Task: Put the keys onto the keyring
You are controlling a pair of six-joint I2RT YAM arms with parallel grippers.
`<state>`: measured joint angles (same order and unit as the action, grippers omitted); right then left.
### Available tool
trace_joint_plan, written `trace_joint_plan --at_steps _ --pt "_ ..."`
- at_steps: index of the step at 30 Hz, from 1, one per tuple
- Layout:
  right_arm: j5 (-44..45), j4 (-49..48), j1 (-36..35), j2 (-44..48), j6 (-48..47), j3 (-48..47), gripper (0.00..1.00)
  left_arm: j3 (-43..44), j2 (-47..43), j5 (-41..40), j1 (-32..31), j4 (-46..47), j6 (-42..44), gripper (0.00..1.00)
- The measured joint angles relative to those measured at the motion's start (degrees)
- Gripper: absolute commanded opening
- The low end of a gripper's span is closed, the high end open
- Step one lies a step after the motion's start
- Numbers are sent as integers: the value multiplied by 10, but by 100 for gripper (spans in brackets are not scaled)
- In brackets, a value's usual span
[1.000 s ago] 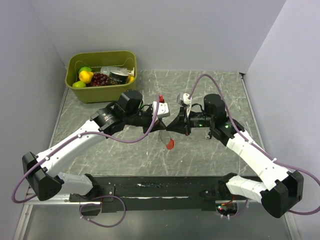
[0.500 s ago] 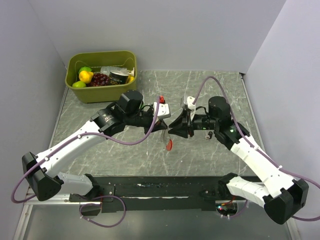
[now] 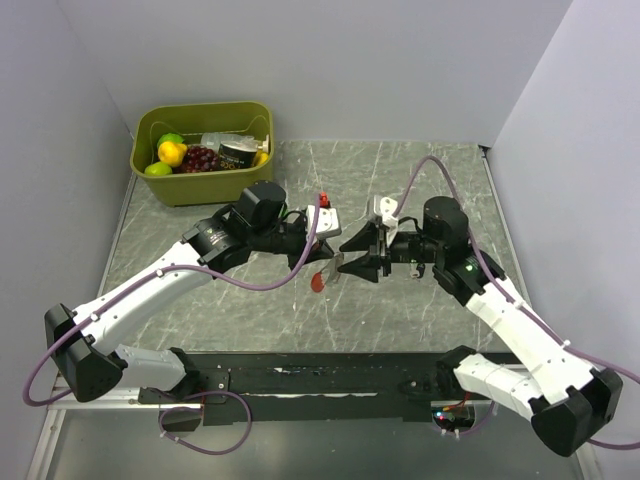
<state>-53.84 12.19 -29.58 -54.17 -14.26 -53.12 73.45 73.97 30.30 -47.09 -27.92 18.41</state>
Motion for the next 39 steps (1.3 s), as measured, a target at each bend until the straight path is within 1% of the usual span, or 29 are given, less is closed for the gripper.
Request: trace_joint_plan --at_steps 8,11,12,13,15,16,19,20,21,22,23,24,31,36,37,38,39 --pt "9 -24 0 -27 17 9 55 0 0 1 0 3 0 1" --pt "14 -30 0 -27 22 11 51 0 0 3 0 3 0 1" --pt "16 -32 0 -27 23 11 48 -1 0 3 0 3 0 1" --pt "18 -35 0 -27 24 11 40 -1 0 4 0 3 0 1" --pt "18 -41 0 -30 25 11 33 -1 0 5 0 4 0 1" --pt "18 -45 0 -33 28 11 28 -1 0 5 0 5 0 1" --pt "18 -49 0 -47 32 11 27 -1 0 6 0 5 0 1" --pt "17 -49 0 -52 33 11 24 -1 0 5 0 5 0 1" --pt "16 -49 0 -56 35 11 17 -1 0 4 0 2 0 1" --pt "14 -50 0 -58 35 11 5 -2 0 3 0 2 1 1" --pt "13 -50 0 -59 34 11 2 -2 0 2 0 1 1 1" --pt "14 -48 0 -59 31 11 0 -2 0 1 0 -2 2 1" --pt "8 -42 3 -62 25 11 0 -5 -2 -2 2 -4 1 1" --pt "8 -57 3 -58 29 17 0 -11 -7 -7 2 5 -2 11" --pt "7 -63 3 -56 32 21 0 -12 -9 -9 1 7 -3 19" --pt "7 -70 3 -54 37 25 0 -15 -10 -12 1 11 -7 34" --pt "7 -78 3 -50 42 30 0 -21 -14 -22 1 20 -16 39"
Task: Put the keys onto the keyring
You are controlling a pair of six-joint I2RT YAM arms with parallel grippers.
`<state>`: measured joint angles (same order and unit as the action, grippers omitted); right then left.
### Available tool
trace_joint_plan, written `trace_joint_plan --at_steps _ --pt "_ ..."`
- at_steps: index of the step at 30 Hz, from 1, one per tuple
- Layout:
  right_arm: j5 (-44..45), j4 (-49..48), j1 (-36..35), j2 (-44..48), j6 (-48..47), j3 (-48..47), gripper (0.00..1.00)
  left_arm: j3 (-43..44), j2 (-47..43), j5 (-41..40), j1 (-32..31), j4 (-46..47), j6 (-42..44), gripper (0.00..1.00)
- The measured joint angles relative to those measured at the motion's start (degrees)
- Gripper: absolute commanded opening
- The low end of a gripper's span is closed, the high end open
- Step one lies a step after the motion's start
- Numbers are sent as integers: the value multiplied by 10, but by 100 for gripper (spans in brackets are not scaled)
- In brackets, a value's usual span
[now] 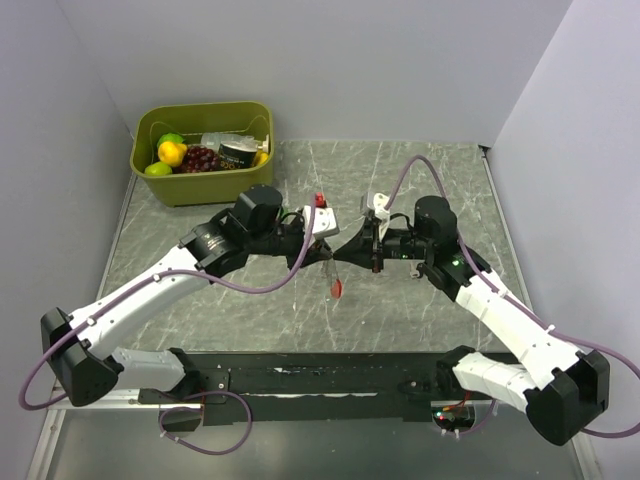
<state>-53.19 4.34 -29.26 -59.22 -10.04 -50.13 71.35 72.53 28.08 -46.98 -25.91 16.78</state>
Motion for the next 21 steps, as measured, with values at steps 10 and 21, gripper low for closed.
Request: trace_joint_plan --at_steps 10,21 --pt "-14 -180 3 59 77 76 0 -47 -55 30 85 110 -136 61" --pt "-82 -434 17 84 240 130 0 -228 -212 149 150 409 -272 68"
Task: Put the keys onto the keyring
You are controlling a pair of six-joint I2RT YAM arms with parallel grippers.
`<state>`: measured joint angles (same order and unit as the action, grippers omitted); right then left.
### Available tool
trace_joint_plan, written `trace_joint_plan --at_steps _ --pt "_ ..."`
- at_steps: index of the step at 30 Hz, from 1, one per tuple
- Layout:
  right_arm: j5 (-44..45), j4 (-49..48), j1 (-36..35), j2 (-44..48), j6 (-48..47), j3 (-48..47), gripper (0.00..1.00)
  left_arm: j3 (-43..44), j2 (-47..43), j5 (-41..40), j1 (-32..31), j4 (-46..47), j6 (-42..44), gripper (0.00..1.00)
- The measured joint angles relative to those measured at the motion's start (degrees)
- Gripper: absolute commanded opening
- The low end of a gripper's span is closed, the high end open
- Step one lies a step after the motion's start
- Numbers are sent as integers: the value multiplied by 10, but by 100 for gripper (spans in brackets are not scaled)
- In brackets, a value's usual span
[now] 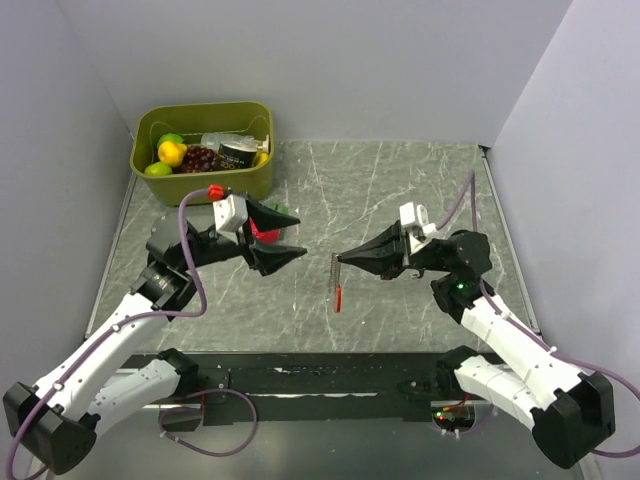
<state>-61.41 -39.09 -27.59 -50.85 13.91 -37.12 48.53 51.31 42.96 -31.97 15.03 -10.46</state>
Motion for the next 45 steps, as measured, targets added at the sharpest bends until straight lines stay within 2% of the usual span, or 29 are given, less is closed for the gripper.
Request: trace_joint_plan --at_steps 3,7,11,14,19,34,45 --pt "-17 -130 8 -22 94 5 0 -27 -1 41 0 76 -30 66" --pt "-20 -255 19 -65 219 5 0 -29 26 86 -2 147 -70 63" --pt "-26 -297 27 -118 323 1 0 -28 46 97 -20 181 -89 61" --pt "-30 -300 29 -128 358 -1 0 -17 52 96 -48 174 -78 57" --pt "-24 -315 30 -108 358 -1 0 10 60 84 -78 163 -57 50" --pt "-2 -329 30 -47 274 0 0 33 97 50 -98 127 -24 36" --pt "29 -261 30 -16 210 2 0 49 98 45 -108 123 -17 33"
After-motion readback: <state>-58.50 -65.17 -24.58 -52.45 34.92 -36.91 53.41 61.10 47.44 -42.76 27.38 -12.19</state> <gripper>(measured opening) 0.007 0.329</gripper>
